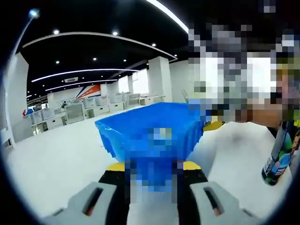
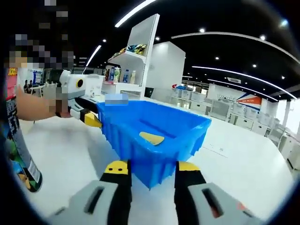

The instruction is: Open the lid of the chip container on the table, take out the chips, place them into the box in front of the container, and close the lid

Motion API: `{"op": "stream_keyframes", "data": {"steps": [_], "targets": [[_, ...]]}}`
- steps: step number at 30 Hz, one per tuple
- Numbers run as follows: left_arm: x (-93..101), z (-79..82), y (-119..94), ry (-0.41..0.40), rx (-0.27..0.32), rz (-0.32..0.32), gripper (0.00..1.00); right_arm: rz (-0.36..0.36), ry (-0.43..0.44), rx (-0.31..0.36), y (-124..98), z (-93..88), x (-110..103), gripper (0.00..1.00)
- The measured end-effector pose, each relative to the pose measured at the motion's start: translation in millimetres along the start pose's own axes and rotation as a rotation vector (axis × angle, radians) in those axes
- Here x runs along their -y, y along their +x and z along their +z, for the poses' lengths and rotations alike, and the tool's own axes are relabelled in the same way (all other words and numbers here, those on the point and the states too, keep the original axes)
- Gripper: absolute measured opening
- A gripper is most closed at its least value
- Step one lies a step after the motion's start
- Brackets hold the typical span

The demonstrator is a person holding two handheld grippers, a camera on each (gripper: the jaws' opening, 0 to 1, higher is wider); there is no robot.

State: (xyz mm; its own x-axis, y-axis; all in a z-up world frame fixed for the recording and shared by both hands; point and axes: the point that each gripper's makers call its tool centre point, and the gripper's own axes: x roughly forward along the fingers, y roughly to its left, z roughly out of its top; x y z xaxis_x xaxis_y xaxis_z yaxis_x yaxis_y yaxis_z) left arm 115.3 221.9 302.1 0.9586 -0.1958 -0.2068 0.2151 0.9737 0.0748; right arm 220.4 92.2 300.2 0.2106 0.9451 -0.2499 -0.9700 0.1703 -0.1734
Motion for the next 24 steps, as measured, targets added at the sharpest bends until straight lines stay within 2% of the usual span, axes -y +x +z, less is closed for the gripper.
{"op": "stream_keyframes", "data": {"steps": [13,16,24], "targets": [[-16.4,-25.6,19,0.023,-0.069,0.006,0.37,0.009,0.001,-0.050,31,-34.1,12,0.33],[-20.8,-29.4,21,-0.013,-0.072,0.002,0.38,0.010,0.003,-0.039,30,-31.8,11,0.33],[-23.1,-29.0,24,-0.004,-0.076,0.001,0.38,0.004,0.015,-0.042,32,-31.9,13,0.34]]}}
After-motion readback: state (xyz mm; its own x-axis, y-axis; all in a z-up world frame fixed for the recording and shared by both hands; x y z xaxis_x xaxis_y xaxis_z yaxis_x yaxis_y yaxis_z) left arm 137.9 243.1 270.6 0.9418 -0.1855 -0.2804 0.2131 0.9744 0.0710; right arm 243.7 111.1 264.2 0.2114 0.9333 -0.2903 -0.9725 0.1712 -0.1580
